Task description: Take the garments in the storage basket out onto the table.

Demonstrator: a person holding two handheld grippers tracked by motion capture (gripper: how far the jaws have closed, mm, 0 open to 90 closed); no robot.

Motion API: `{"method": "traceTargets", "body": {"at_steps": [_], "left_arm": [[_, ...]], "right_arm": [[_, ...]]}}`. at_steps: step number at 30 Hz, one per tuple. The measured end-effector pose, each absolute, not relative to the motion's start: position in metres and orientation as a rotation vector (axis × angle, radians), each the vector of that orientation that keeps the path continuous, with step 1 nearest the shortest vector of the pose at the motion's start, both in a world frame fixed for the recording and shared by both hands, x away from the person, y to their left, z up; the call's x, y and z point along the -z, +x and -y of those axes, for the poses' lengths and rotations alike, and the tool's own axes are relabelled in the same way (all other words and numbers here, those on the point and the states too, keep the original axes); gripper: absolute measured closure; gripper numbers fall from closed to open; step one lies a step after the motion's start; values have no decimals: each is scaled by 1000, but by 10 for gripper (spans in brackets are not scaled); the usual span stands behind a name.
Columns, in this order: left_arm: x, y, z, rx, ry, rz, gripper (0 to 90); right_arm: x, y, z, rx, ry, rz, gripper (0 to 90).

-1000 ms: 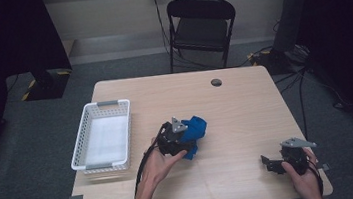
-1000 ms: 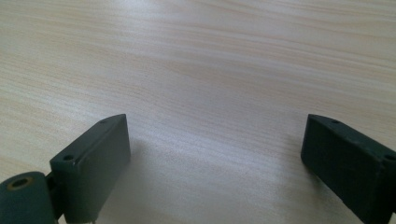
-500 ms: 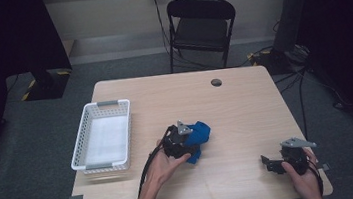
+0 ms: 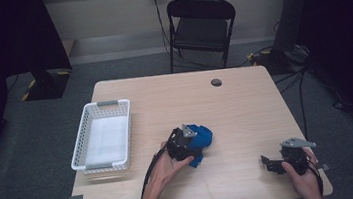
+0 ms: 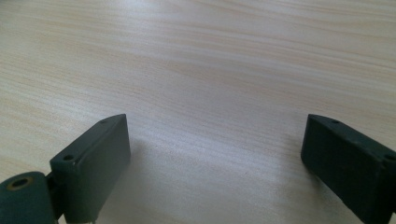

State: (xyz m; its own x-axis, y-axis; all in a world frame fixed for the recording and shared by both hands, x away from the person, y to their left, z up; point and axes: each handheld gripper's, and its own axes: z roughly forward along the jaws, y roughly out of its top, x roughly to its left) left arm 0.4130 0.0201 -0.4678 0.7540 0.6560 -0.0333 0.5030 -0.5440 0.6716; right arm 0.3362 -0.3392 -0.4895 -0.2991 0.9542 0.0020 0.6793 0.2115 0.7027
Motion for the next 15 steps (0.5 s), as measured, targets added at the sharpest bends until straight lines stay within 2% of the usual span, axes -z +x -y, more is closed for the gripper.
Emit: {"method": "traceTargets", "body": {"at_steps": [15], "left_arm": [[478, 414, -17, -267, 2199, -866, 425]], "right_arm": [[490, 336, 339, -846, 1512, -2057, 72]]}}
